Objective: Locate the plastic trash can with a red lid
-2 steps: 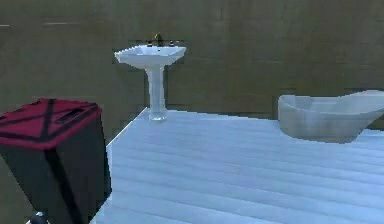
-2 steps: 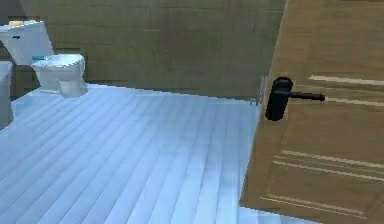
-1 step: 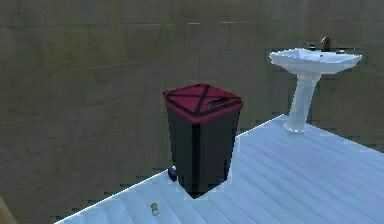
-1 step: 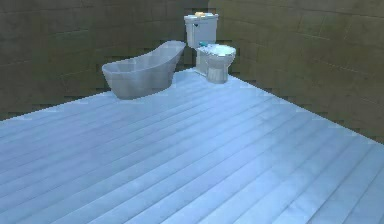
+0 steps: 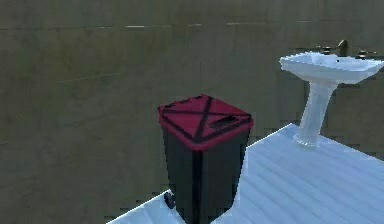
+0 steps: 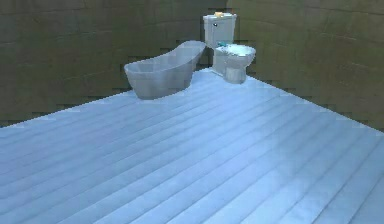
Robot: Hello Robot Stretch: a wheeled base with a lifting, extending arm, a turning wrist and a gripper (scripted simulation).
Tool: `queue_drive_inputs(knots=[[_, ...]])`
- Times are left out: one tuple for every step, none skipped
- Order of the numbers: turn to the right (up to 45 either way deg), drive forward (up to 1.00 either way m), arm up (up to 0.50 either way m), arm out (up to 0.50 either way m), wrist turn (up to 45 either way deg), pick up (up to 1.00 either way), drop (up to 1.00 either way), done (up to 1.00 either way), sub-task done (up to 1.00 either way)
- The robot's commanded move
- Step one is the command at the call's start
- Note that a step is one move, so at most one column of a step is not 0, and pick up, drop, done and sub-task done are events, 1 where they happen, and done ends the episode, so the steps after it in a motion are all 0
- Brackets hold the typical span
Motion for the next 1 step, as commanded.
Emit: queue_drive_inputs(knots=[[0.0, 0.00, 0.00, 0.00, 0.0, 0.00, 0.00, 1.00, 0.00]])
